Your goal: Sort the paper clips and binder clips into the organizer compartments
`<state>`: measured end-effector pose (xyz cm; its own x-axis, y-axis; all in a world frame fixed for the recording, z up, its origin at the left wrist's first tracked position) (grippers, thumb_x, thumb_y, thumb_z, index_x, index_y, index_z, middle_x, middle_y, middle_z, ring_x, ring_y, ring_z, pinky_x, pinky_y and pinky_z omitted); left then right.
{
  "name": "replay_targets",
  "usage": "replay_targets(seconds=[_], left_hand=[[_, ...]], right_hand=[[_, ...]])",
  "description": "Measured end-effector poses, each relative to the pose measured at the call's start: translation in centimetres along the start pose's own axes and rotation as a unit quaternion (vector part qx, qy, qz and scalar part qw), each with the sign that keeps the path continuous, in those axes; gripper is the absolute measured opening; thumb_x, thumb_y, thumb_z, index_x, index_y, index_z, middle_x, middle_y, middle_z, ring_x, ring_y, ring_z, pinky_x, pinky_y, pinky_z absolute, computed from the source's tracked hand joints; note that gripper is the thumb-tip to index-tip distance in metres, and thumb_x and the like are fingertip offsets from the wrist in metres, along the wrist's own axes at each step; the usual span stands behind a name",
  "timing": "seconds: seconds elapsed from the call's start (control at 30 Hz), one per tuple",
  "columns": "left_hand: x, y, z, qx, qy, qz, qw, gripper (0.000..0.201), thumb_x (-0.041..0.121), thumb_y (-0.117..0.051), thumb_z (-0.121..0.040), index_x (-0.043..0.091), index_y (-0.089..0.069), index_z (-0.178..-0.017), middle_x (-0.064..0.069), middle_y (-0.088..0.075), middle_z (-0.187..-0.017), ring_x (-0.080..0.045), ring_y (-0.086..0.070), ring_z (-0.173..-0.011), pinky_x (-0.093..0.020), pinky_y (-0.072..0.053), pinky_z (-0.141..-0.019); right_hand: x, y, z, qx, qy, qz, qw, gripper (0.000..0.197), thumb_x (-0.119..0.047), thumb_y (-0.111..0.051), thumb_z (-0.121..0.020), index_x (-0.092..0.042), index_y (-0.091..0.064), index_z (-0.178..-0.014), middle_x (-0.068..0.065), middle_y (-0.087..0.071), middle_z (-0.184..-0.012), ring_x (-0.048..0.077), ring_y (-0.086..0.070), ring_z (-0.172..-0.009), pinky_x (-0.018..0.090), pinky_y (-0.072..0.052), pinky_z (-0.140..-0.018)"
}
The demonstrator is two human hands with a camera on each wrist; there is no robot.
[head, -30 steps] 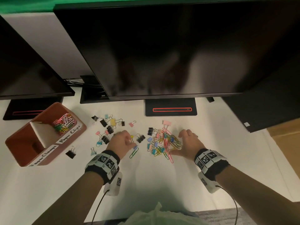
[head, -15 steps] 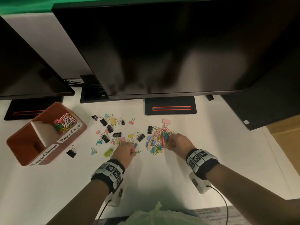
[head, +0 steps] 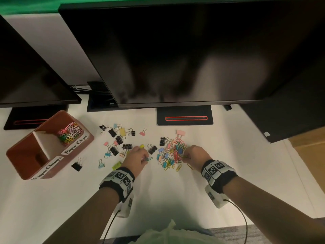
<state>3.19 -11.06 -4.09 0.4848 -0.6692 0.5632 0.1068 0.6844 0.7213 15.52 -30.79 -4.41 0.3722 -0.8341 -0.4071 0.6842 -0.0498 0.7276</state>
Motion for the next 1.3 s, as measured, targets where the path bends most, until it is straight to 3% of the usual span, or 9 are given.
replay_targets(seconds=[0.17,0.33,0.53,0.6,0.7,0.87,1.03,1.2,1.3], left_hand=[[0.1,0.8,0.4,0.04,-0.023,0.043,0.998,0.014,0.006,-0.063,-0.083,0.01,-0.062,-0.097,0.001,-0.052,-0.093,-0.007,-0.053,-0.075,-0.027,-0.05,-0.082],[-0.9,2.8,0.4,0.107,0.006,0.096,0.99,0.022,0.005,-0.064,-0.083,0.012,-0.062,-0.103,0.003,-0.051,-0.1,-0.014,-0.061,-0.082,-0.025,-0.05,-0.081],[-1.6,3.3,0.4,0.123,0.026,0.127,0.984,0.016,0.006,-0.069,-0.079,0.013,-0.062,-0.093,-0.002,-0.062,-0.083,-0.015,-0.06,-0.076,-0.025,-0.05,-0.075],[-1.1,3.0,0.5,0.109,0.001,0.112,0.988,0.012,0.008,-0.069,-0.079,0.016,-0.061,-0.084,-0.001,-0.061,-0.083,-0.013,-0.06,-0.075,-0.023,-0.051,-0.075],[0.7,1.7,0.9,0.044,-0.033,0.08,0.995,0.008,0.012,-0.067,-0.081,0.016,-0.062,-0.084,0.006,-0.054,-0.084,-0.004,-0.055,-0.074,-0.012,-0.044,-0.073],[3.3,-1.7,1.3,-0.041,-0.02,0.101,0.994,0.018,0.021,-0.07,-0.079,0.018,-0.058,-0.092,0.01,-0.059,-0.077,-0.005,-0.058,-0.073,-0.017,-0.046,-0.071],[4.4,-4.2,1.4,-0.035,0.032,0.099,0.994,0.035,0.025,-0.073,-0.076,0.017,-0.054,-0.104,0.006,-0.061,-0.076,-0.012,-0.059,-0.074,-0.024,-0.048,-0.076],[5.0,-5.0,1.1,-0.025,-0.008,0.01,1.0,0.035,0.025,-0.066,-0.083,0.018,-0.055,-0.115,0.006,-0.051,-0.076,-0.012,-0.052,-0.074,-0.022,-0.042,-0.071],[5.1,-4.6,0.6,0.006,-0.026,-0.042,0.999,0.023,0.029,-0.062,-0.085,0.018,-0.059,-0.106,0.004,-0.053,-0.082,-0.016,-0.055,-0.083,-0.024,-0.043,-0.072]], right_hand=[[-0.1,0.1,0.1,-0.003,0.003,0.012,1.0,0.023,-0.027,-0.061,-0.087,-0.01,-0.065,-0.102,0.01,-0.063,-0.104,0.026,-0.058,-0.095,0.03,-0.047,-0.082],[-0.1,0.2,0.2,0.0,0.005,-0.002,1.0,0.021,-0.026,-0.062,-0.087,-0.011,-0.064,-0.102,0.008,-0.065,-0.104,0.024,-0.058,-0.095,0.027,-0.044,-0.079],[-0.1,0.3,0.2,-0.007,0.01,0.014,1.0,0.024,-0.029,-0.059,-0.089,-0.011,-0.065,-0.102,0.008,-0.064,-0.103,0.023,-0.058,-0.092,0.026,-0.043,-0.074],[-0.2,0.4,0.2,-0.007,0.021,0.025,0.999,0.025,-0.03,-0.058,-0.09,-0.011,-0.066,-0.104,0.008,-0.063,-0.104,0.023,-0.058,-0.094,0.027,-0.044,-0.078],[-0.2,0.6,0.3,-0.003,0.034,0.027,0.999,0.028,-0.032,-0.057,-0.09,-0.012,-0.066,-0.107,0.008,-0.064,-0.106,0.023,-0.058,-0.095,0.029,-0.046,-0.082],[0.3,1.4,0.6,0.004,0.032,0.007,0.999,0.026,-0.033,-0.058,-0.089,-0.014,-0.067,-0.104,0.007,-0.066,-0.104,0.023,-0.06,-0.093,0.031,-0.048,-0.082],[1.2,1.7,1.0,0.001,0.028,0.012,1.0,0.024,-0.034,-0.059,-0.088,-0.014,-0.067,-0.098,0.005,-0.066,-0.097,0.023,-0.059,-0.088,0.03,-0.046,-0.075],[2.0,1.6,1.5,0.002,0.03,0.01,0.999,0.022,-0.033,-0.06,-0.087,-0.014,-0.067,-0.096,0.004,-0.062,-0.093,0.018,-0.05,-0.079,0.026,-0.038,-0.069],[1.9,1.0,1.9,-0.016,0.033,0.014,0.999,0.025,-0.038,-0.059,-0.088,-0.014,-0.068,-0.091,0.001,-0.056,-0.086,0.017,-0.051,-0.078,0.027,-0.042,-0.069]])
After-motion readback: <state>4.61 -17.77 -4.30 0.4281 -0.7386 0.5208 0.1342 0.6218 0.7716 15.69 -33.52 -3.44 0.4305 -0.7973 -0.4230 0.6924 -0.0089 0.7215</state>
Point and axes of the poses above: each hand's wrist, its own z-axis away from the middle knuckle, its own y-axis out of the back of the hand, x = y × z, the point moved 4 cm from there along -z, towards the middle knuckle
